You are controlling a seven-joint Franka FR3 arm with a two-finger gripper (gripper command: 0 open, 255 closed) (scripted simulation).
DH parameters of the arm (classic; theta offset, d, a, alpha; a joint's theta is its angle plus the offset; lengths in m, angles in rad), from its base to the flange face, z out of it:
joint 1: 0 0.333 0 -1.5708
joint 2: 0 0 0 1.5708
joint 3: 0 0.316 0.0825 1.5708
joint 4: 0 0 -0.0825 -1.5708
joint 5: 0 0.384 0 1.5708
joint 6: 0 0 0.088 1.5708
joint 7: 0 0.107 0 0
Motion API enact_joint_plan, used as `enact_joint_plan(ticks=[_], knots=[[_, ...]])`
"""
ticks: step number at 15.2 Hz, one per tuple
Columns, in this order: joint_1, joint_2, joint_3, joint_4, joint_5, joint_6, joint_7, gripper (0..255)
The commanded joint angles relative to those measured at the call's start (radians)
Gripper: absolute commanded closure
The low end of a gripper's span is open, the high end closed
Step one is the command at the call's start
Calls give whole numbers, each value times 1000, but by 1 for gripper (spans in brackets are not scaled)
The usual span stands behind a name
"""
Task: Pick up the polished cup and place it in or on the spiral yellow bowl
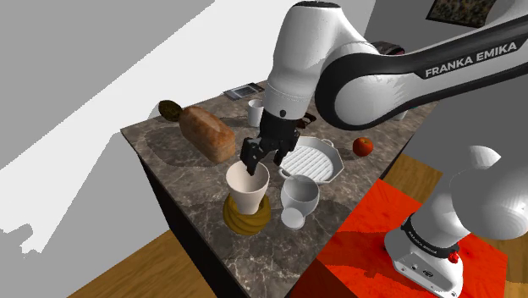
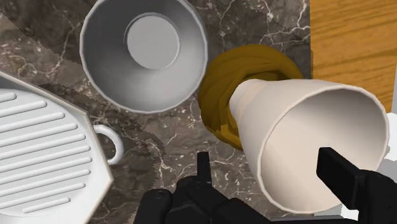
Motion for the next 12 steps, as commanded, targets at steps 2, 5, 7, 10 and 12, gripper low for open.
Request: enact_joint_plan(ticks=[2, 5, 7, 10, 12], knots=[[0, 0, 0, 0, 0, 0, 0, 0], [0, -32, -12, 38, 4, -70, -5, 0], [-1, -56, -22, 76, 6, -132, -8, 0], [-1, -56, -22, 76, 6, -132, -8, 0], [-1, -56, -22, 76, 6, -132, -8, 0]])
